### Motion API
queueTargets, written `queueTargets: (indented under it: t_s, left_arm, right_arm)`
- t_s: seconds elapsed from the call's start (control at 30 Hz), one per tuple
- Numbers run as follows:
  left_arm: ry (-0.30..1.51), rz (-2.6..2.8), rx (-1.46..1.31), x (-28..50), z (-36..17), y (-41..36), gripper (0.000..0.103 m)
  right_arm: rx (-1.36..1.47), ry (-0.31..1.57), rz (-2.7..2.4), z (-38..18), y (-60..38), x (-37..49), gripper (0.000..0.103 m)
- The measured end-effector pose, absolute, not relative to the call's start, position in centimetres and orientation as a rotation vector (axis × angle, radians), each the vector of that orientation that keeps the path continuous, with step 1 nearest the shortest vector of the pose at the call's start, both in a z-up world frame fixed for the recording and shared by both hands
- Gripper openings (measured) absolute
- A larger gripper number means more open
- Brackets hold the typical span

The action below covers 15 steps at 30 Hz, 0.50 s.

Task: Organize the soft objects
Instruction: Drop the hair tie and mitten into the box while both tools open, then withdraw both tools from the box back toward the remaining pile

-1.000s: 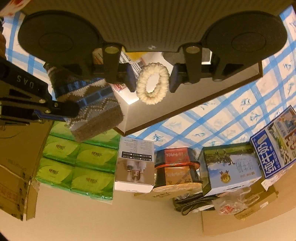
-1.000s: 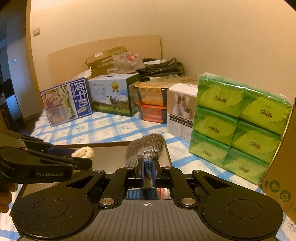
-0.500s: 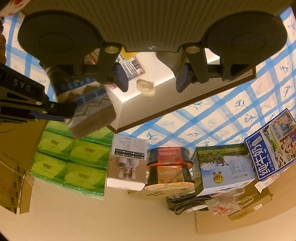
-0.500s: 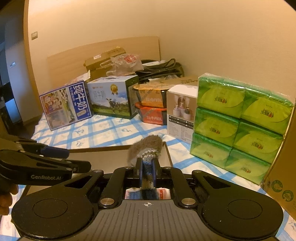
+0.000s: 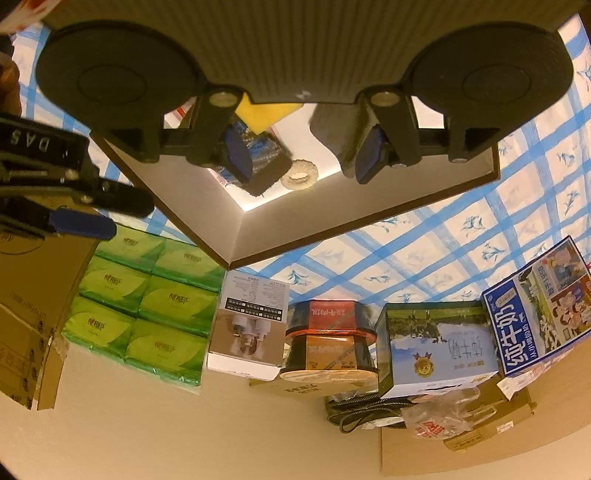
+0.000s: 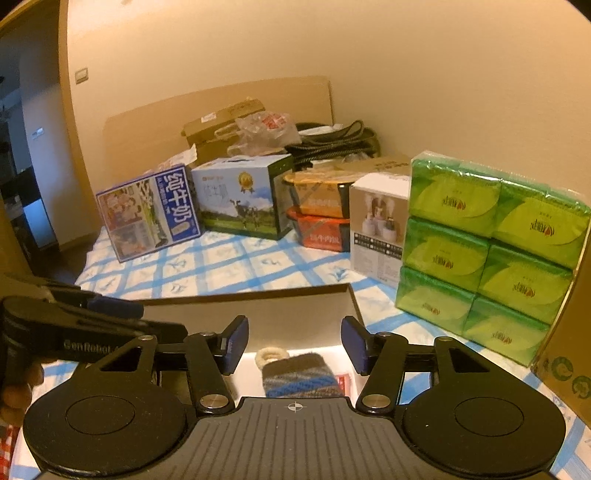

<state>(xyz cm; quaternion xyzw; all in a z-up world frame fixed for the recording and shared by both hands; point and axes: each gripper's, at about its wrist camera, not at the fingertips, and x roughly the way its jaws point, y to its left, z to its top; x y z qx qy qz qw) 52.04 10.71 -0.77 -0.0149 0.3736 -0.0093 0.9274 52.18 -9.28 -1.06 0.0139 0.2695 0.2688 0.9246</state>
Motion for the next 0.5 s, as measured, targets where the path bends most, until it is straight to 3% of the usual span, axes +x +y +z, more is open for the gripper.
queueTargets:
  t_s: [0.5]
  left_arm:
    - [0.73,-0.041,-0.087,45.3,2.1,10.9,0.06]
  right_arm:
    - [0.085,0.605,0.569,-0.3,-11.4,47.0,0.07]
